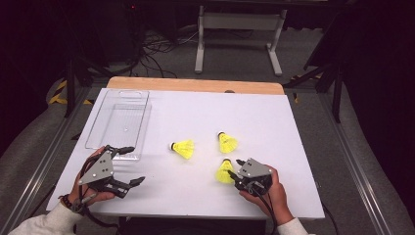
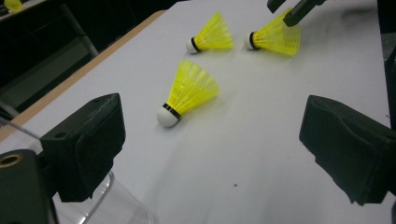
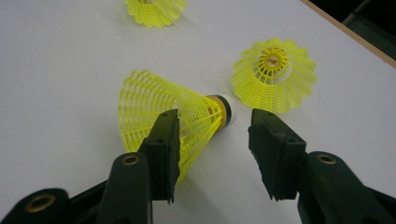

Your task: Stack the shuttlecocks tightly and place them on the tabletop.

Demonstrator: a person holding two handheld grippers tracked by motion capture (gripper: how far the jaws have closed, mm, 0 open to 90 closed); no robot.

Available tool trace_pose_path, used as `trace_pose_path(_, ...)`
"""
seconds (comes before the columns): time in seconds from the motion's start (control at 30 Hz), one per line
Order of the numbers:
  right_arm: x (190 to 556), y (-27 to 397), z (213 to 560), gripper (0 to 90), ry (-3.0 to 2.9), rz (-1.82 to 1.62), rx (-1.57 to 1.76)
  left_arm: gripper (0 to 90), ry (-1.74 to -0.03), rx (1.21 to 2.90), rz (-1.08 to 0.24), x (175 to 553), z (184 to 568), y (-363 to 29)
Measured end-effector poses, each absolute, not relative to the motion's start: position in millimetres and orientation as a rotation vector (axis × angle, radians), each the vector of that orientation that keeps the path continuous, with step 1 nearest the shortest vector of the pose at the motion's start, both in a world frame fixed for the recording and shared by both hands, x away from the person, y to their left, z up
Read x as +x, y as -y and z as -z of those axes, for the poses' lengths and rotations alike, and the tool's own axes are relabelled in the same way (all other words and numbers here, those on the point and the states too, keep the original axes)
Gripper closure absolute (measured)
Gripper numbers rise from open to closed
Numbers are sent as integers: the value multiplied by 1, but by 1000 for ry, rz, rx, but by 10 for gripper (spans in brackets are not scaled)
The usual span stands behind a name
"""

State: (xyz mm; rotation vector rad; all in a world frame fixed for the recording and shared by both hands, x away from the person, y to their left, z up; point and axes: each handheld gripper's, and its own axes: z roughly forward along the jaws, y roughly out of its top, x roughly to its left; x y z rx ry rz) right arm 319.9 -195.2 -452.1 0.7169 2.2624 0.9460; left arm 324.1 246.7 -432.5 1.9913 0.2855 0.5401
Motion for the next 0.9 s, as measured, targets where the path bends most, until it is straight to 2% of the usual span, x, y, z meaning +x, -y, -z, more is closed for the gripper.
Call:
trace_pose_path(0.37,325,191,454,640,-2261,-922,726,78,-370,1979,-515,317,445,-275)
trace_pose_path(0.4,325,190,455,696,-2266,-921,721,79,-383,1975,-509,316,446,-279)
trace_pose_path(0.47,325,190,455,709,-2266,-916,720,79,-388,1974,-509,316,447,-280)
trace_pose_path(0.53,325,190,455,794,-2272,-915,716,81,-402,1968,-509,316,447,-282)
trace_pose_path(0.67,325,191,454,884,-2270,-904,710,83,-407,1966,-511,317,447,-282)
trace_pose_path(0.9,325,194,452,898,-2274,-900,699,83,-415,1952,-512,318,447,-284)
